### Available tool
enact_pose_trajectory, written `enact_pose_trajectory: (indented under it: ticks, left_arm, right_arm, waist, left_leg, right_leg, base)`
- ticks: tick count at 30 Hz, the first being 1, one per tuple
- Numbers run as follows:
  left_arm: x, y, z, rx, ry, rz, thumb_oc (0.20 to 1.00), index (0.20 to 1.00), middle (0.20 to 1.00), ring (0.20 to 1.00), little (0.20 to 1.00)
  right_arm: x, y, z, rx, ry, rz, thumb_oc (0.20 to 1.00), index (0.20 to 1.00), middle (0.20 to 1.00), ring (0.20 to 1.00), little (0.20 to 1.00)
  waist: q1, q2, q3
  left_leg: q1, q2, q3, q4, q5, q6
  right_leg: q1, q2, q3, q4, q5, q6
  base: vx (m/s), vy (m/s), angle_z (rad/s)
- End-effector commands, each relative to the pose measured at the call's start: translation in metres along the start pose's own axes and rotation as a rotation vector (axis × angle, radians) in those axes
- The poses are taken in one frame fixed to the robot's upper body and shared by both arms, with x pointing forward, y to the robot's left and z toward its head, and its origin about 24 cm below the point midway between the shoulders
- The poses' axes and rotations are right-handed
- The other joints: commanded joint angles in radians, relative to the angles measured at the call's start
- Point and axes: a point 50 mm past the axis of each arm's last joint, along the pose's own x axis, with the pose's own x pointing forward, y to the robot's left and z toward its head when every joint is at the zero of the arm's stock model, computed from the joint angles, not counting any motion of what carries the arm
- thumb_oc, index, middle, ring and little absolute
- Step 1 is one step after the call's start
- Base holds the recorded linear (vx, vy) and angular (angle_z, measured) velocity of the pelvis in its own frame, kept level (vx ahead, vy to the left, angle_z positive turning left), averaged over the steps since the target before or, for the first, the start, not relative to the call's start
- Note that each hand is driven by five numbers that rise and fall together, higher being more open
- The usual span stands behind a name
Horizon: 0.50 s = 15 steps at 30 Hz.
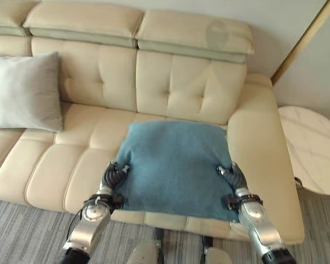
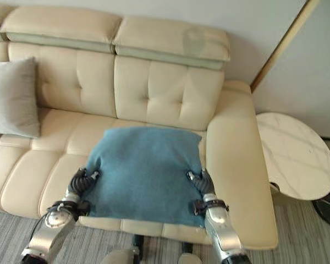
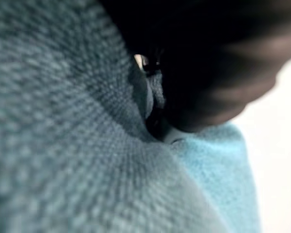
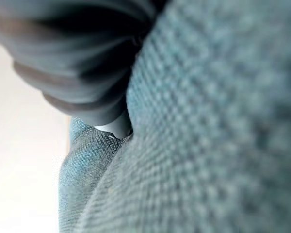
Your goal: Pick up all the scattered cushions and arrange them neatly on the sofa.
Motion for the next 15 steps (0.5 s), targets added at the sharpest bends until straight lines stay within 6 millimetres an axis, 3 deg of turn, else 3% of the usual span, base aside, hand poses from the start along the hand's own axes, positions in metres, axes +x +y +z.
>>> enact_pose_trajectory:
  ticks: [1,2,3,7,8,9,10,11,14,15]
  left_arm:
    - [0.017,-0.015,0.055,-0.01,-0.305,0.009,0.2,0.2,0.2,0.2,0.2]
    - [0.032,-0.017,0.08,-0.001,-0.396,0.049,0.2,0.2,0.2,0.2,0.2]
    - [0.033,-0.017,0.081,0.0,-0.398,0.05,0.2,0.2,0.2,0.2,0.2]
    - [0.067,-0.015,0.154,-0.001,-0.611,0.15,0.2,0.2,0.2,0.2,0.2]
    - [0.078,-0.012,0.2,0.018,-0.726,0.198,0.2,0.2,0.2,0.2,0.2]
    - [0.083,-0.012,0.221,0.033,-0.773,0.218,0.2,0.2,0.2,0.2,0.2]
    - [0.087,-0.011,0.261,0.05,-0.857,0.254,0.2,0.2,0.2,0.2,0.2]
    - [0.087,-0.011,0.263,0.05,-0.86,0.254,0.2,0.2,0.2,0.2,0.2]
    - [0.09,-0.006,0.31,0.086,-0.922,0.334,0.2,0.2,0.2,0.2,0.2]
    - [0.092,-0.005,0.33,0.094,-0.92,0.376,1.0,1.0,1.0,1.0,1.0]
  right_arm:
    - [0.021,0.015,0.074,-0.035,-0.362,0.007,0.2,0.2,0.2,0.2,0.2]
    - [0.035,0.031,0.107,-0.052,-0.482,0.009,0.2,0.2,0.2,0.2,0.2]
    - [0.035,0.031,0.108,-0.052,-0.484,0.009,0.2,0.2,0.2,0.2,0.2]
    - [0.064,0.051,0.186,-0.111,-0.709,-0.043,0.2,0.2,0.2,0.2,0.2]
    - [0.072,0.05,0.222,-0.154,-0.798,-0.103,0.2,0.2,0.2,0.2,0.2]
    - [0.075,0.052,0.236,-0.171,-0.831,-0.126,0.2,0.2,0.2,0.2,0.2]
    - [0.081,0.051,0.262,-0.208,-0.878,-0.188,0.2,0.2,0.2,0.2,0.2]
    - [0.081,0.05,0.263,-0.208,-0.881,-0.19,0.2,0.2,0.2,0.2,0.2]
    - [0.086,0.043,0.3,-0.258,-0.938,-0.295,0.2,0.2,0.2,0.2,0.2]
    - [0.09,0.038,0.317,-0.314,-0.948,-0.352,0.423,0.423,0.423,0.423,0.423]
  waist:
    - [0.0,0.022,-0.062]
    - [0.003,0.024,-0.048]
    - [0.002,0.023,-0.05]
    - [0.013,0.026,-0.028]
    - [0.015,0.029,-0.018]
    - [0.017,0.031,-0.011]
    - [0.017,0.035,-0.001]
    - [0.017,0.034,0.0]
    - [0.021,0.043,0.015]
    - [0.024,0.048,0.028]
  left_leg:
    - [-0.07,0.066,-0.05,0.106,-0.125,-0.07]
    - [-0.114,0.061,-0.045,0.123,-0.127,-0.07]
    - [-0.119,0.059,-0.045,0.121,-0.122,-0.07]
    - [-0.21,0.059,-0.046,0.143,-0.111,-0.077]
    - [-0.245,0.059,-0.056,0.139,-0.096,-0.085]
    - [-0.26,0.058,-0.063,0.134,-0.086,-0.091]
    - [-0.298,0.054,-0.074,0.125,-0.069,-0.098]
    - [-0.3,0.054,-0.074,0.126,-0.069,-0.098]
    - [-0.348,0.049,-0.088,0.105,-0.043,-0.109]
    - [-0.373,0.045,-0.096,0.089,-0.026,-0.113]
  right_leg:
    - [-0.048,0.043,-0.009,0.01,-0.014,0.033]
    - [-0.086,0.045,-0.006,0.009,0.002,0.033]
    - [-0.092,0.044,-0.007,0.009,0.004,0.033]
    - [-0.186,0.042,-0.01,0.015,0.029,0.032]
    - [-0.226,0.039,-0.014,0.018,0.034,0.033]
    - [-0.244,0.038,-0.018,0.02,0.034,0.032]
    - [-0.288,0.036,-0.024,0.026,0.039,0.033]
    - [-0.291,0.035,-0.024,0.027,0.039,0.033]
    - [-0.348,0.029,-0.04,0.036,0.04,0.036]
    - [-0.383,0.025,-0.046,0.04,0.043,0.04]
  base:
    - [-0.14,0.024,-0.07]
    - [-0.09,0.006,-0.12]
    - [-0.12,0.004,-0.19]
    - [-0.09,-0.027,-0.16]
    - [-0.09,-0.043,0.0]
    - [-0.11,-0.064,0.09]
    - [-0.07,-0.037,0.19]
    - [-0.07,-0.047,0.14]
    - [-0.06,-0.042,0.09]
    - [-0.07,-0.059,0.14]
